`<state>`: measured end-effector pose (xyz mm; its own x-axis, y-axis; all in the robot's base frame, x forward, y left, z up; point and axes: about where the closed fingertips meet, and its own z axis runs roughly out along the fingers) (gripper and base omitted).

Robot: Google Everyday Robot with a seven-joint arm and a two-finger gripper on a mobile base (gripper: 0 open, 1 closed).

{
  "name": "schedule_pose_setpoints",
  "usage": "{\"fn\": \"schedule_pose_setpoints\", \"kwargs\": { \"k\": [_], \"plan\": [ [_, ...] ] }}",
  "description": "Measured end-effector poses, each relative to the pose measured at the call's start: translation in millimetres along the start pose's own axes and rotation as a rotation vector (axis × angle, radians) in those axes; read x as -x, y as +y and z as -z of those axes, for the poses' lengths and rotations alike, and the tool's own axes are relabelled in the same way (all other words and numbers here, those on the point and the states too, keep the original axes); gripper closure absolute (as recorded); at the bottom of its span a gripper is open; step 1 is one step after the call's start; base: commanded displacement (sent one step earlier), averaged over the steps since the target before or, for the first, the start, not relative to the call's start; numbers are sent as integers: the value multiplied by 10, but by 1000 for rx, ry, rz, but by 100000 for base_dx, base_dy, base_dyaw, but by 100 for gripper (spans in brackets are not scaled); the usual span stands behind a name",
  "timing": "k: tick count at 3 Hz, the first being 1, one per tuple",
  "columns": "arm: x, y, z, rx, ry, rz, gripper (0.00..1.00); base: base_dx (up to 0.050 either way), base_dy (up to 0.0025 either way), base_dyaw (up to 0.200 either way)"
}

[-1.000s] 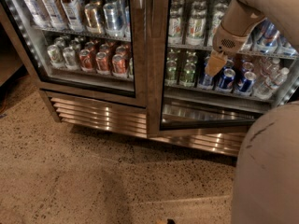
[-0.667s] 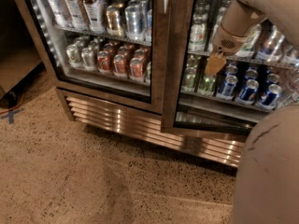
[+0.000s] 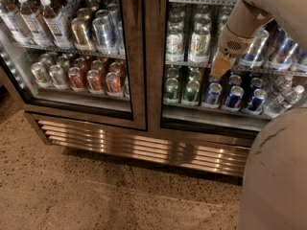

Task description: Close right fridge door

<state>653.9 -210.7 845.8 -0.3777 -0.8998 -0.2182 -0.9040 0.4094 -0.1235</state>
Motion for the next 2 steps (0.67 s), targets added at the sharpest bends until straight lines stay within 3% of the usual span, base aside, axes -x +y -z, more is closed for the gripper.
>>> {"fn": "schedule_pose_setpoints", "kwargs": {
  "k": [1, 2],
  "plan": [
    [0, 0, 0, 0, 0, 0, 100, 3788, 247, 12979],
    [0, 0, 0, 0, 0, 0, 100, -5003, 6, -49]
  ]
}}
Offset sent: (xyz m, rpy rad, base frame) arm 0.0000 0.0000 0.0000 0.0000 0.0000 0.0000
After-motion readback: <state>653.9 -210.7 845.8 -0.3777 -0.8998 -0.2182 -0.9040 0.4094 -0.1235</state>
